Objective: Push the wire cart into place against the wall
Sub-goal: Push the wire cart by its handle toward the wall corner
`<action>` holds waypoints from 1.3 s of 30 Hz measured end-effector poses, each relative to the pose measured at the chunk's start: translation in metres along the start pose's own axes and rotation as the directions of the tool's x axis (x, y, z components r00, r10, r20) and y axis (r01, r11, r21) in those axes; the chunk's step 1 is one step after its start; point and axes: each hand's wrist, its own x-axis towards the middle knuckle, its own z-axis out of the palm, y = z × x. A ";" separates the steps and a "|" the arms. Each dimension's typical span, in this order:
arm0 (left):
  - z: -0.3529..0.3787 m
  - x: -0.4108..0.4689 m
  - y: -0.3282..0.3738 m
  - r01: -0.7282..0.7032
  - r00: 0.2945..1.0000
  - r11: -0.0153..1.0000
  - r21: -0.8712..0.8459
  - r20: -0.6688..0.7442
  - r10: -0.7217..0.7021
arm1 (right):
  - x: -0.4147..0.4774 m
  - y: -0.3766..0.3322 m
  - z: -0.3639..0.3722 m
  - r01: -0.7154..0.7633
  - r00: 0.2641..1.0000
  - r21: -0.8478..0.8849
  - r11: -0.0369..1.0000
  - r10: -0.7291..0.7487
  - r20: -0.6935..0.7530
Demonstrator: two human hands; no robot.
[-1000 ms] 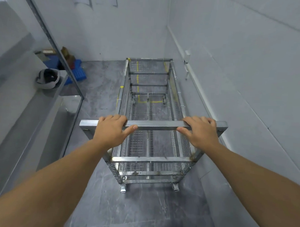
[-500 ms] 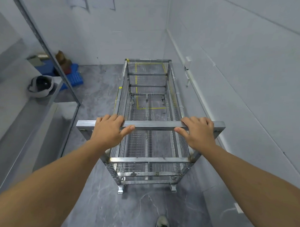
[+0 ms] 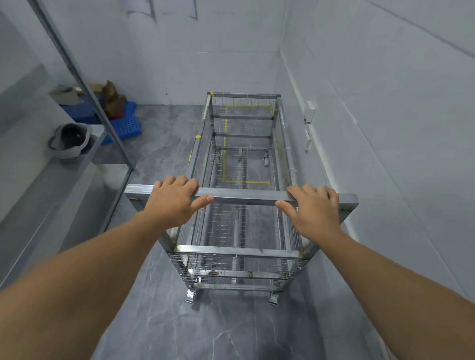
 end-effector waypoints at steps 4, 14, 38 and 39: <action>0.000 0.028 -0.001 0.017 1.000 1.000 0.003 -0.013 -0.017 | 0.025 0.009 0.009 -0.003 0.998 -0.022 1.000 0.002 -0.057; 0.002 0.118 -0.025 0.002 1.000 1.000 0.020 -0.019 -0.002 | 0.114 0.015 0.021 -0.026 0.999 -0.062 0.998 0.025 -0.022; -0.005 0.308 -0.114 -0.029 0.999 1.000 0.009 0.018 0.029 | 0.307 -0.010 0.059 -0.090 0.996 -0.034 0.995 0.089 -0.031; -0.004 0.316 -0.114 -0.028 1.000 1.000 0.012 0.013 0.028 | 0.315 -0.008 0.060 -0.087 0.996 -0.036 0.996 0.086 -0.037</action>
